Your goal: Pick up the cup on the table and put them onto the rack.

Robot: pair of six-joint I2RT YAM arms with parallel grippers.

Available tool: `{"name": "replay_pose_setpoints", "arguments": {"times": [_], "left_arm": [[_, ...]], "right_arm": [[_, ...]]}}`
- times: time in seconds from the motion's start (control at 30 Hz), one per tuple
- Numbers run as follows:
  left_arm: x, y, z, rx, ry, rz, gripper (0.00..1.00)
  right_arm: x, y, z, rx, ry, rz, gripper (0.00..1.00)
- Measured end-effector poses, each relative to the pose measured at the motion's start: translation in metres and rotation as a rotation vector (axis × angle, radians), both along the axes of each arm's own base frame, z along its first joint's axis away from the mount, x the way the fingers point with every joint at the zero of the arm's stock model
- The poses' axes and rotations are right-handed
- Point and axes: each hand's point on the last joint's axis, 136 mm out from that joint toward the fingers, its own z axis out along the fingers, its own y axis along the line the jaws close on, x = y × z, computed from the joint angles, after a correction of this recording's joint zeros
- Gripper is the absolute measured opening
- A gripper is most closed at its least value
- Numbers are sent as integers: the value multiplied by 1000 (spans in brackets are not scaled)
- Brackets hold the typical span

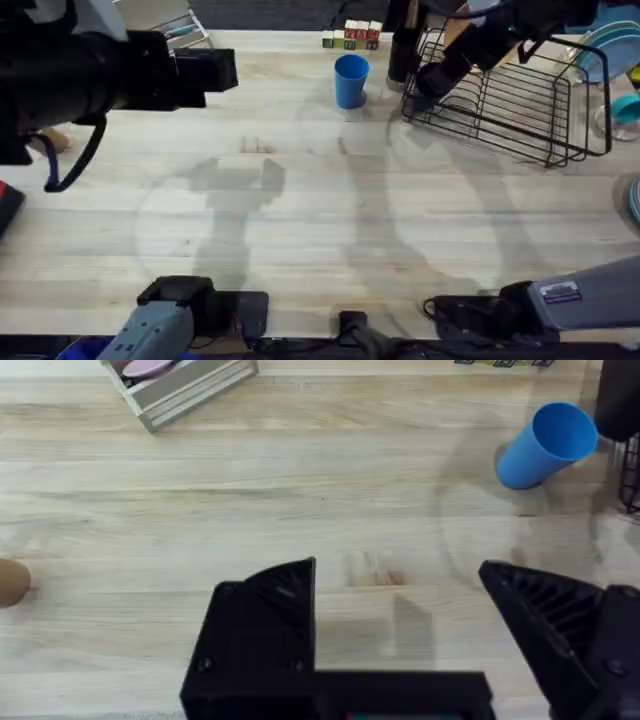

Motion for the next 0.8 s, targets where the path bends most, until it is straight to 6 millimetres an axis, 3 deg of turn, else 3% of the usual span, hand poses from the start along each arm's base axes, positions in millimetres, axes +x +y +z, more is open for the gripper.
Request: {"name": "replay_pose_setpoints", "arguments": {"times": [0.13,0.17,0.37,0.4,0.57,0.73,0.77,0.8], "left_arm": [[0,0,0,0,0,0,993],[0,0,0,0,0,0,993],[0,0,0,0,0,0,993],[0,0,0,0,0,0,993],[0,0,0,0,0,0,994],[0,0,0,0,0,0,993],[0,0,0,0,0,0,993],[0,0,0,0,0,0,993]], "right_arm": [[-5,21,8,2,-19,51,996],[-10,45,10,4,-25,109,996],[-20,109,17,18,-74,258,996],[-26,140,22,30,-107,327,996],[-33,166,26,42,-134,386,996],[-36,170,24,41,-125,396,996],[-36,170,22,44,-117,388,996],[-31,173,7,87,-69,307,996]]}}
